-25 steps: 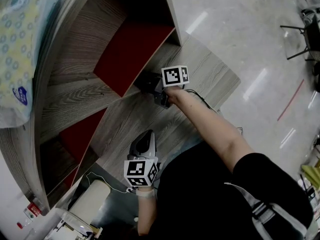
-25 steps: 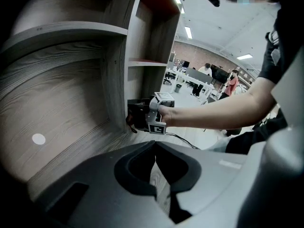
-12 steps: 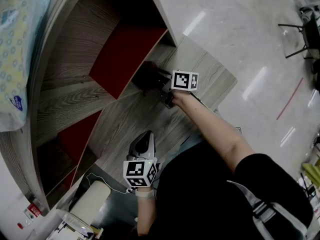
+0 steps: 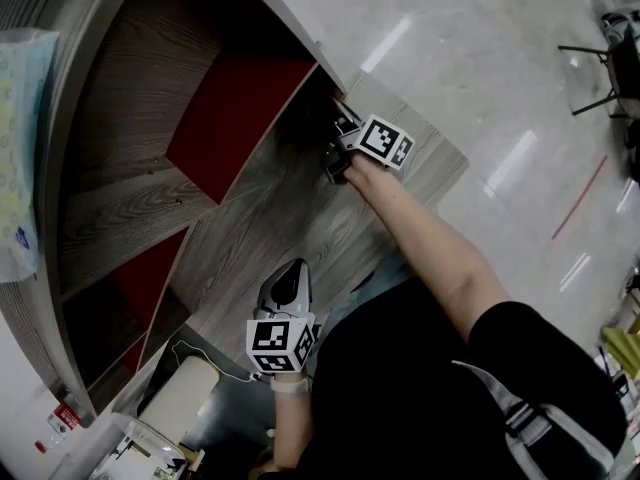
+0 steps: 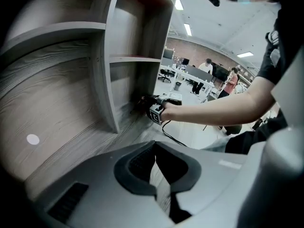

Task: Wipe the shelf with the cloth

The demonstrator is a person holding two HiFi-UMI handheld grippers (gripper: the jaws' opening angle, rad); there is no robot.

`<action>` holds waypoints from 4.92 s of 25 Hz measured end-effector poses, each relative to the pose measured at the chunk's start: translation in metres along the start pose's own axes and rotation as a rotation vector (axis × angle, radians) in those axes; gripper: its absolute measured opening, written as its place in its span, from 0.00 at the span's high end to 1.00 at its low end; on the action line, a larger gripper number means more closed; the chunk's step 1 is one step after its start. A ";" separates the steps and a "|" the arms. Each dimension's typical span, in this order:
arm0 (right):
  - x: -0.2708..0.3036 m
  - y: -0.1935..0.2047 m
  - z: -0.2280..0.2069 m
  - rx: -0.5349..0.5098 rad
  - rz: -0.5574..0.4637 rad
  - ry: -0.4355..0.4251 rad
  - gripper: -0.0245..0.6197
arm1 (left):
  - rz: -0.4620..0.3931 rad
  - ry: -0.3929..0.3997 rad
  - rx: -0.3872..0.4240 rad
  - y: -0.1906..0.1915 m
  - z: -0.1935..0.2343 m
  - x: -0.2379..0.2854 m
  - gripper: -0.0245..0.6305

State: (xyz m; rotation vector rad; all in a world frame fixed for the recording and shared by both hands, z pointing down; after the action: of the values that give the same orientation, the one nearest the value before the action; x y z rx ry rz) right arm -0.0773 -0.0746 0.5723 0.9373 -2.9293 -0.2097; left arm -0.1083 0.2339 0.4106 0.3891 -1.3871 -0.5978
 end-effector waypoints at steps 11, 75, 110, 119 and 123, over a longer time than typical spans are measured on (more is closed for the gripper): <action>0.008 -0.008 -0.022 0.066 0.050 0.043 0.88 | 0.013 -0.004 -0.015 -0.014 -0.030 0.016 0.95; 0.098 0.018 0.126 0.148 -0.079 -0.535 0.89 | -0.008 -0.088 -0.095 0.009 -0.013 -0.009 0.95; 0.099 0.011 0.053 0.133 0.002 -0.346 0.89 | 0.014 -0.096 -0.084 0.011 -0.014 -0.010 0.95; 0.100 0.068 0.067 0.103 0.190 -0.386 0.88 | 0.011 -0.114 -0.088 0.013 -0.016 -0.014 0.95; 0.097 0.102 0.069 0.071 0.337 -0.364 0.88 | 0.017 -0.123 -0.094 0.017 -0.017 -0.016 0.95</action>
State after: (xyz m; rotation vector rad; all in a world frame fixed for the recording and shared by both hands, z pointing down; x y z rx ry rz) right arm -0.2216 -0.0408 0.5206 0.4319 -3.3877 -0.2844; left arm -0.0904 0.2556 0.4047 0.2680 -1.4718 -0.6794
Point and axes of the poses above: the fingertips, and each gripper's own axes: x forward along the fingers, z to its left, y out of its underside, the point moved 6 cm from there along -x, backward along the fingers, and after that the axes turned 4 degrees about -y, right-handed, at the moved point
